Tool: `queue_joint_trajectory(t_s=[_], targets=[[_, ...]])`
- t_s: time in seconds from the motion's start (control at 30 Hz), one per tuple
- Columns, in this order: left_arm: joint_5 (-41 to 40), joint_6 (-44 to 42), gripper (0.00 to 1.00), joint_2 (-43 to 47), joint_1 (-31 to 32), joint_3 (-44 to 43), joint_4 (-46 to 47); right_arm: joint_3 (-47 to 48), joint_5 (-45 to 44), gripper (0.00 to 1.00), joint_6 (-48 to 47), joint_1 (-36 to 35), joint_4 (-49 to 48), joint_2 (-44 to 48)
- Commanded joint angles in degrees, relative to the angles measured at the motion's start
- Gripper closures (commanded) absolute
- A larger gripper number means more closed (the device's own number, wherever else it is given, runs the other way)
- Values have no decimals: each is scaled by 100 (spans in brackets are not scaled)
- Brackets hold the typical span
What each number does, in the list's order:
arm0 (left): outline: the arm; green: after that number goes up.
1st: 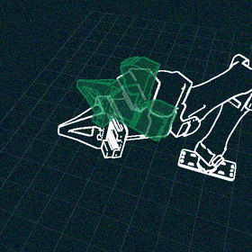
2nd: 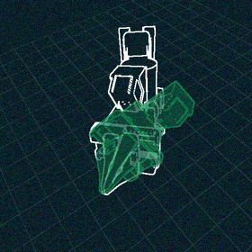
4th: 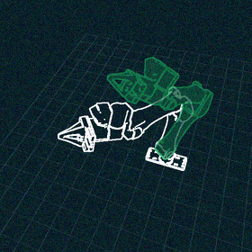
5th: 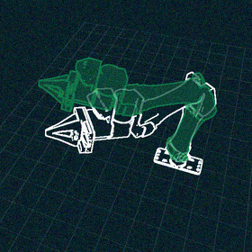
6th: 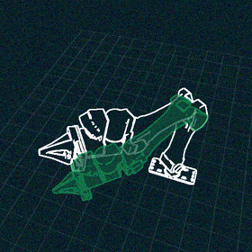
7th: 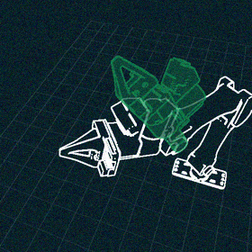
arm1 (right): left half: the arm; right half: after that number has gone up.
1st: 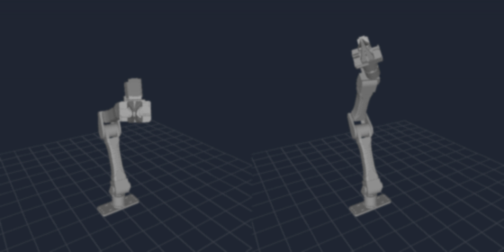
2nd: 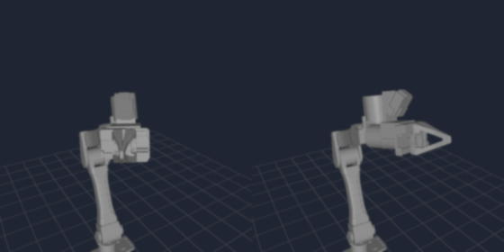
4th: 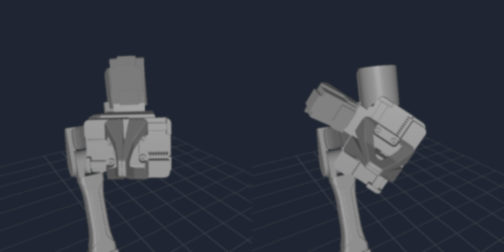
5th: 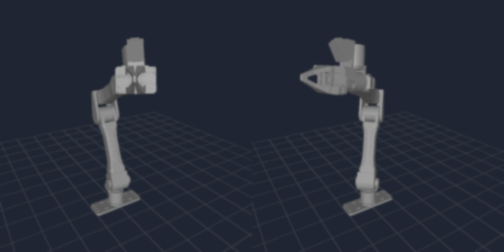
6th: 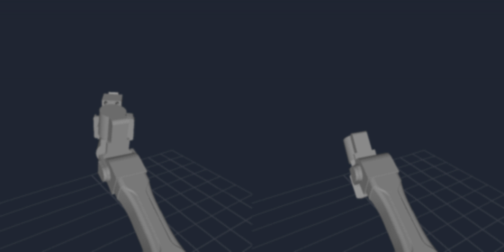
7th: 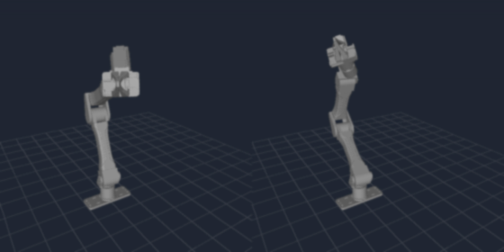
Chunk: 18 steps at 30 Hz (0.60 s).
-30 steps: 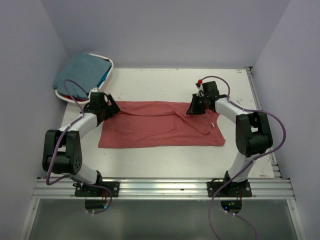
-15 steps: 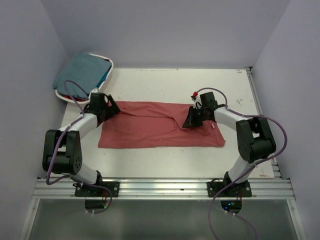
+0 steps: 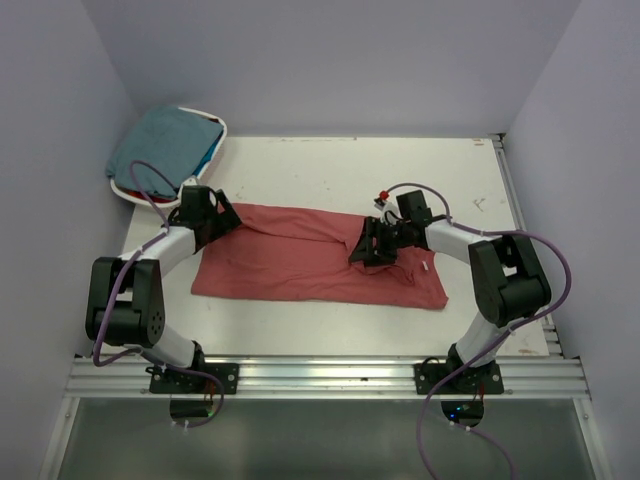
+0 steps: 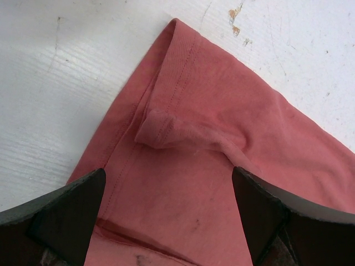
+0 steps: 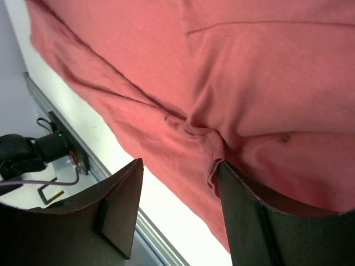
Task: Fold and stack the t-shirts
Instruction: Fold the other side of the tshirt into a rectangle
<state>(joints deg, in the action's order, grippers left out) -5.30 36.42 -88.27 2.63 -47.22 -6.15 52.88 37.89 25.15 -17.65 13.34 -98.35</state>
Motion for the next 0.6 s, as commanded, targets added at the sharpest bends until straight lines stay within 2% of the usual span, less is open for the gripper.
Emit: queue_joint_trajectory(t_s=[0.0, 0.43, 0.5, 0.57], targets=[[38, 40, 0, -24, -44, -41, 273, -15, 614, 40, 271, -28, -437, 17], [-41, 14, 0, 3, -44, -59, 220, -173, 1782, 51, 1659, 7, -2028, 0], [-33, 5, 0, 11, -44, -50, 211, -182, 1845, 56, 1774, 16, -2064, 52], [-32, -4, 0, 20, -44, -50, 220, -68, 1259, 57, 1364, 16, -1364, 253]])
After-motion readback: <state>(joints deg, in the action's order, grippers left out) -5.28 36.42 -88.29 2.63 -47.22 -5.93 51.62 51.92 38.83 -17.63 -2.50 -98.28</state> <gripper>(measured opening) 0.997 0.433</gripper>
